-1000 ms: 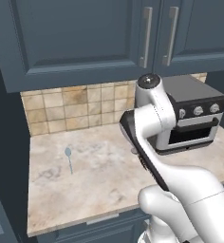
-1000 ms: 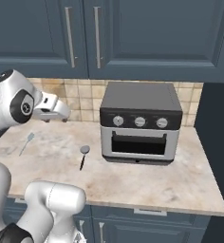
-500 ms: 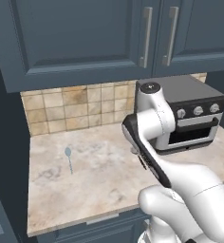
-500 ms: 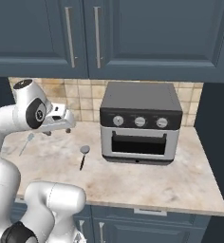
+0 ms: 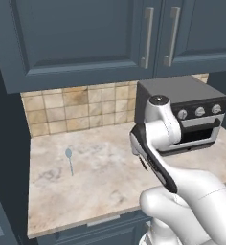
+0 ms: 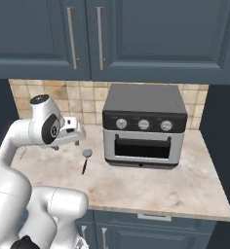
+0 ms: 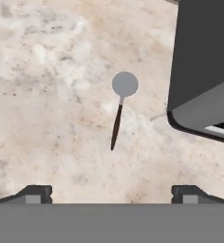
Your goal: Organize the utensils by type. Pick up the wooden spoons from the counter and place them in the open cabinet. Then pick up the metallic utensils from the counter and place them in the open drawer.
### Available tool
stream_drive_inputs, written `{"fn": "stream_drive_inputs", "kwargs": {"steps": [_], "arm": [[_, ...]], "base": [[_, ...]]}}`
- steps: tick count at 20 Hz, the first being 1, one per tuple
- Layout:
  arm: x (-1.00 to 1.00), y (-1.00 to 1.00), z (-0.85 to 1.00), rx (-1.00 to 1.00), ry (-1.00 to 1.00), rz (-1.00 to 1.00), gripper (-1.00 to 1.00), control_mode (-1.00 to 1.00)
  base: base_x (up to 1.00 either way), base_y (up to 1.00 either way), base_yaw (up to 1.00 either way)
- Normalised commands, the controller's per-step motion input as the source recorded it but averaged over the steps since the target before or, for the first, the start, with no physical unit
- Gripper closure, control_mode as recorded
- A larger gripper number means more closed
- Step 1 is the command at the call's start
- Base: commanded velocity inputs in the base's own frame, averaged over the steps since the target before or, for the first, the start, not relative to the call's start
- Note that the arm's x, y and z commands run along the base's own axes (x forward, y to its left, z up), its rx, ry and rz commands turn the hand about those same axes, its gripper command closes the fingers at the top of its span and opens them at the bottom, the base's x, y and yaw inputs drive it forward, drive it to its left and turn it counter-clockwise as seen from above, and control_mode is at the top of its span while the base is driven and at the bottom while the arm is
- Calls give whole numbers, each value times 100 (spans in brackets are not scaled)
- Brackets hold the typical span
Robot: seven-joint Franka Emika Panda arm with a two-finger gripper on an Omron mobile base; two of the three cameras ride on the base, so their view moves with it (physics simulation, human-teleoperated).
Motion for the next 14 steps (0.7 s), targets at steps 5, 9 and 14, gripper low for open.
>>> {"fn": "stream_drive_inputs", "kwargs": {"steps": [5,9,14], "arm": [[5,-17,-40,1,0,0,-100,-100],[27,-10,-34,3,8,-5,-100,-100],[31,-12,-24,3,5,-1,-100,-100]], "base": [[0,0,0],[0,0,0],[0,0,0]]}}
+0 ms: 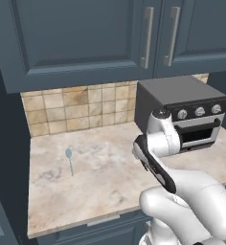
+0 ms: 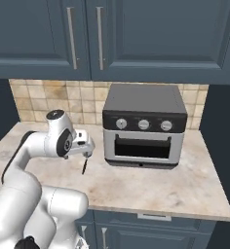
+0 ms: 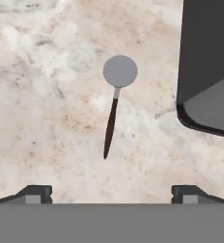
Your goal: Organize the utensils by type. Pick up the wooden spoons from the counter and place them in the open cabinet. Then pick up the metallic utensils from the counter and place them in the open drawer.
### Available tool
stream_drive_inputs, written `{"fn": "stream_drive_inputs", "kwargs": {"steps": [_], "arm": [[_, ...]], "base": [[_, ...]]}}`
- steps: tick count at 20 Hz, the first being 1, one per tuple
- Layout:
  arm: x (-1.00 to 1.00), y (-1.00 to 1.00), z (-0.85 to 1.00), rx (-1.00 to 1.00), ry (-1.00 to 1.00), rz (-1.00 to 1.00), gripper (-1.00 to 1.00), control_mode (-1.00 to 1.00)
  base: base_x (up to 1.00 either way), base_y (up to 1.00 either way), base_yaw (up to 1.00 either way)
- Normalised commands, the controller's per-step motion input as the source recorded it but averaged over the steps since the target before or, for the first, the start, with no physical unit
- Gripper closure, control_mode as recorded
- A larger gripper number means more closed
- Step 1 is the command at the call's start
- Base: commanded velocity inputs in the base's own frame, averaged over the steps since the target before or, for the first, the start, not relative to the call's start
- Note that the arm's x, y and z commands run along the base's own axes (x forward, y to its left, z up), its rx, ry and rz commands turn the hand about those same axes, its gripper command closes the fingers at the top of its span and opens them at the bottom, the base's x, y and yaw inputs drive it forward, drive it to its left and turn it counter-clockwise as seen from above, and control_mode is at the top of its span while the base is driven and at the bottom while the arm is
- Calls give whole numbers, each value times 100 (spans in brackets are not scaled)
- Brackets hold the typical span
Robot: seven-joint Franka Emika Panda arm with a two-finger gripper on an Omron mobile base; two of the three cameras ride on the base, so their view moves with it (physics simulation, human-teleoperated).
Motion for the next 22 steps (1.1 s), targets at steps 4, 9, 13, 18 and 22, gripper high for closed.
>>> {"fn": "stream_drive_inputs", "kwargs": {"steps": [4,9,13,18,22], "arm": [[33,-6,-24,5,7,0,-100,-100],[31,0,-28,5,4,0,-100,-100],[30,1,-42,6,1,-4,-100,-100],[28,3,-44,5,1,-4,-100,-100],[21,7,-41,3,4,-5,-100,-100]], "base": [[0,0,0],[0,0,0],[0,0,0],[0,0,0],[0,0,0]]}}
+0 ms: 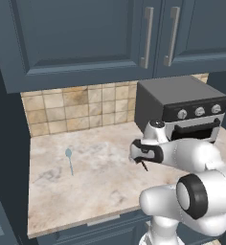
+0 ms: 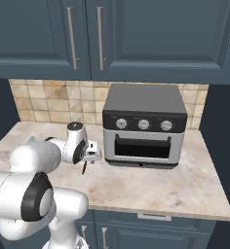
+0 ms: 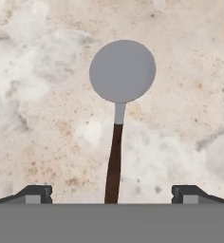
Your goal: Organize the utensils by type. Pick up the wooden spoons from the counter and place them in the open cabinet. Then pick up the metallic utensils from the counter and place them in the open drawer.
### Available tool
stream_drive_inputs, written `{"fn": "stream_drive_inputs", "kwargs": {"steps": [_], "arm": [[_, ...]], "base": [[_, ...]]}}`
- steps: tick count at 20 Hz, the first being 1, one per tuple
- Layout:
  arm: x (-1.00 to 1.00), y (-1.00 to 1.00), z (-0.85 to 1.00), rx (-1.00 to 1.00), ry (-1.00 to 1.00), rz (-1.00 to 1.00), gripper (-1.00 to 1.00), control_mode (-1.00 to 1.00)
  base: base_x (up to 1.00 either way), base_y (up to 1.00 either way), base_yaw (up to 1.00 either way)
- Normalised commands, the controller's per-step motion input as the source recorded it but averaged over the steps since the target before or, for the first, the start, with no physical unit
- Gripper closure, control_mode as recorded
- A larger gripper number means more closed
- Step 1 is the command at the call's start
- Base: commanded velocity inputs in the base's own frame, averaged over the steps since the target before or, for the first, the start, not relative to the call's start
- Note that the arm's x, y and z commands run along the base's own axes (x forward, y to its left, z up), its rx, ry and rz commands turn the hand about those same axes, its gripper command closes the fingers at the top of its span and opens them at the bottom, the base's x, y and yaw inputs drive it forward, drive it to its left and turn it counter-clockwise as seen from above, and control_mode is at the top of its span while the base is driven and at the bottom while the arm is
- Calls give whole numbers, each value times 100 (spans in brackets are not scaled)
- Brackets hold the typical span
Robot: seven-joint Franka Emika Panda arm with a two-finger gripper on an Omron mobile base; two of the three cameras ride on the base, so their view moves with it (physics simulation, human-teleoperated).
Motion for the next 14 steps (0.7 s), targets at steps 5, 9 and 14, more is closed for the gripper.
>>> {"fn": "stream_drive_inputs", "kwargs": {"steps": [5,9,14], "arm": [[23,3,-35,2,3,-6,-100,-100],[27,0,-32,0,1,-4,-100,-100],[13,0,-31,0,0,-1,-100,-100]], "base": [[0,0,0],[0,0,0],[0,0,0]]}}
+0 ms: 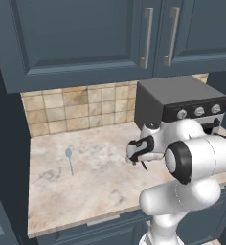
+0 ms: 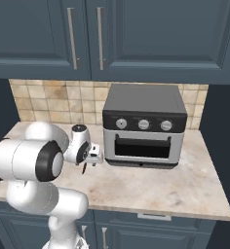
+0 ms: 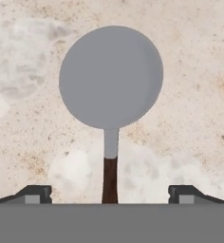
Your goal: Organize the utensils by type. Pick up the wooden spoons from the counter and place them in the open cabinet. Then pick up the metallic utensils from the counter and place them in the open drawer.
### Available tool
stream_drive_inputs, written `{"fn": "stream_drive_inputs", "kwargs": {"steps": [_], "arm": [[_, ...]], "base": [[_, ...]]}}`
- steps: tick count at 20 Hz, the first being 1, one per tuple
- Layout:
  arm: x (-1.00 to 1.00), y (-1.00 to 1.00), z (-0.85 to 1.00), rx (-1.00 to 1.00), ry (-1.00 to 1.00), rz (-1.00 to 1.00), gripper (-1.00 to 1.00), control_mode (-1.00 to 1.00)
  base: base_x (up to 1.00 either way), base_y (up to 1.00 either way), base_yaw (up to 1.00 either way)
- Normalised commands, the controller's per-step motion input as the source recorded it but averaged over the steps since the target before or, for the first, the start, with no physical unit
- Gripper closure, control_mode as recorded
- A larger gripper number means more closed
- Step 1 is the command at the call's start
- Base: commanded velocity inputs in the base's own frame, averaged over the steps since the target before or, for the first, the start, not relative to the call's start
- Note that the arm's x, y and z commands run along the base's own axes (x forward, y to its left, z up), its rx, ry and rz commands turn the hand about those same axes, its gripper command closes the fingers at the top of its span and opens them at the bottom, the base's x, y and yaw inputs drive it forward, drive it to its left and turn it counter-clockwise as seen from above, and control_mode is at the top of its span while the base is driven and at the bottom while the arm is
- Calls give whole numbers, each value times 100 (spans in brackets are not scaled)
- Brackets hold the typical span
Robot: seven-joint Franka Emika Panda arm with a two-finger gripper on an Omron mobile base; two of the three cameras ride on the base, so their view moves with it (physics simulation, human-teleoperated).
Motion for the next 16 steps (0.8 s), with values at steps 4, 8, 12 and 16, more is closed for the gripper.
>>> {"fn": "stream_drive_inputs", "kwargs": {"steps": [4,8,12,16], "arm": [[4,0,-37,0,0,0,-100,-100],[-4,0,-45,0,0,-2,-100,-100],[-21,1,-51,0,0,-2,-100,-100],[-25,2,-45,0,0,-1,-100,-100]], "base": [[0,0,0],[0,0,0],[0,0,0],[0,0,0]]}}
